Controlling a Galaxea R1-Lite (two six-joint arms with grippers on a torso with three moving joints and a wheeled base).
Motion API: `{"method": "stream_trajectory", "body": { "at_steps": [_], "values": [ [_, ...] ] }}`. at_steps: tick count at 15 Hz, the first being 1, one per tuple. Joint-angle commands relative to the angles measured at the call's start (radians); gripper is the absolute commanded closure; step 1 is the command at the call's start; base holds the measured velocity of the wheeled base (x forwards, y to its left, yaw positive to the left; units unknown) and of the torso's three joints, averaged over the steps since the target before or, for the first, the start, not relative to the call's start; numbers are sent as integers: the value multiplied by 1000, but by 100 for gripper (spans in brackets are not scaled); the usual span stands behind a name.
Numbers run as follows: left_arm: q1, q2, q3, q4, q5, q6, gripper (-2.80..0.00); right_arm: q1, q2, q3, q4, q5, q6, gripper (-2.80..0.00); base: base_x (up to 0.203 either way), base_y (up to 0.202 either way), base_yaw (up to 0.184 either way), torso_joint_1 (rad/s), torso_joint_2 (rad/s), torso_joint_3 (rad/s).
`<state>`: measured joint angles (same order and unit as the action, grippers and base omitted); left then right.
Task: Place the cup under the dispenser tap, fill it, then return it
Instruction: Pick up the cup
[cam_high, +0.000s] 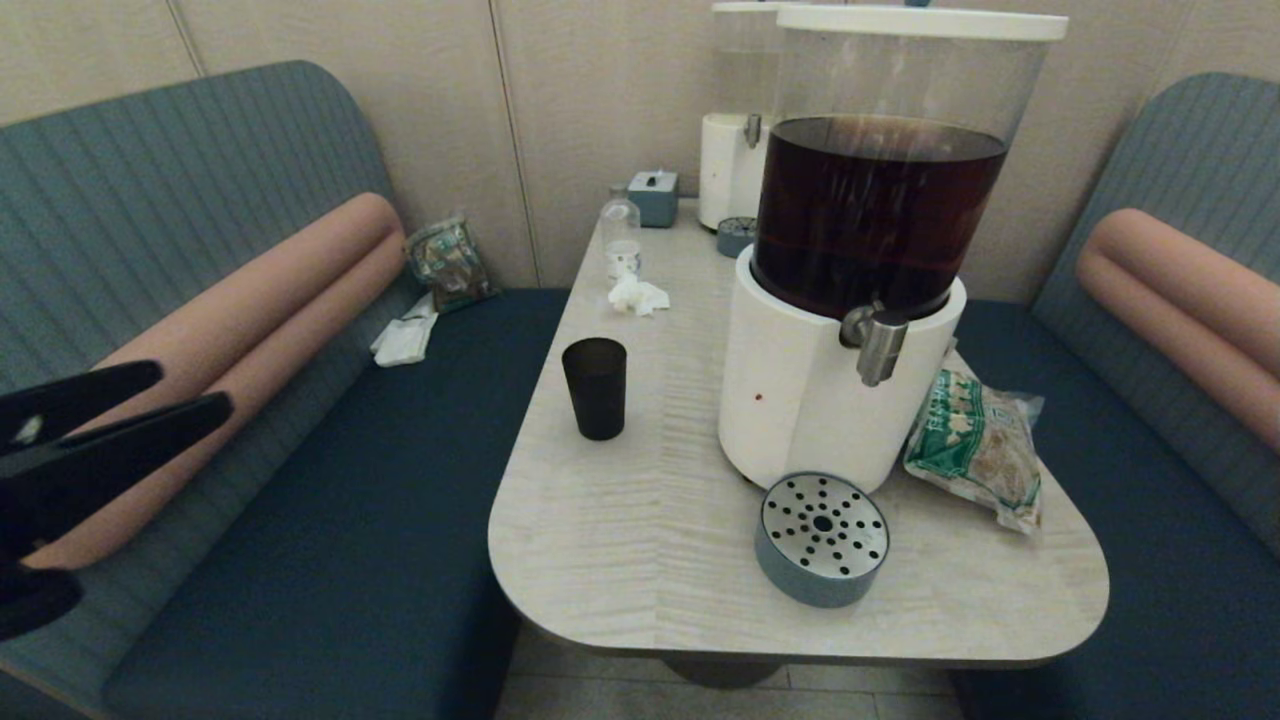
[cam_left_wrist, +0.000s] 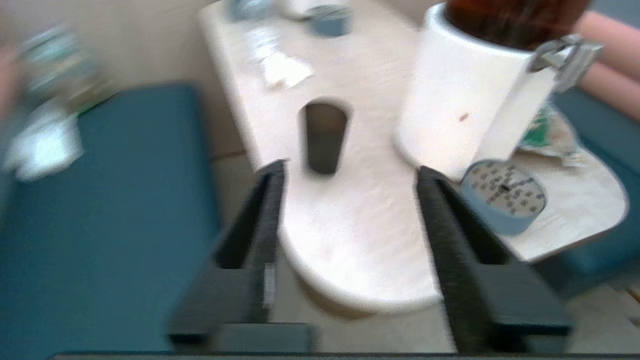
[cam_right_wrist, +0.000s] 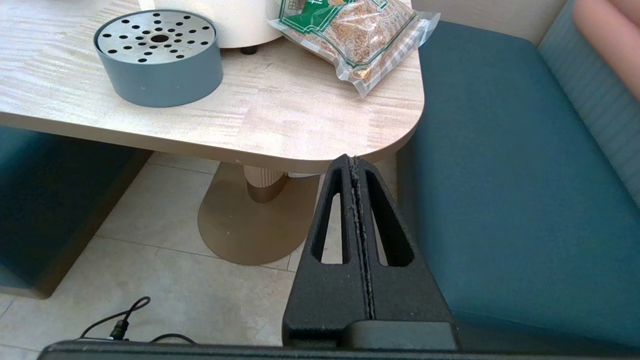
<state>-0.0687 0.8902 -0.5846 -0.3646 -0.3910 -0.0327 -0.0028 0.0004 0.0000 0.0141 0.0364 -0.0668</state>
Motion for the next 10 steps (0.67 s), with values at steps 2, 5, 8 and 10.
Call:
{"method": "stream_trajectory", "body": {
  "at_steps": [2, 5, 8, 10],
  "values": [
    [-6, 347, 40, -356, -79, 30, -280, 0, 1, 0, 0, 0, -1, 0, 0, 0, 0, 0, 0, 0],
    [2, 508, 52, -555, -130, 41, -280, 1, 1, 0, 0, 0, -1, 0, 0, 0, 0, 0, 0, 0],
    [11, 635, 49, -698, -147, 42, -280, 0, 1, 0, 0, 0, -1, 0, 0, 0, 0, 0, 0, 0],
    [23, 724, 40, -773, -176, 42, -280, 0, 1, 0, 0, 0, -1, 0, 0, 0, 0, 0, 0, 0]
  ]
}}
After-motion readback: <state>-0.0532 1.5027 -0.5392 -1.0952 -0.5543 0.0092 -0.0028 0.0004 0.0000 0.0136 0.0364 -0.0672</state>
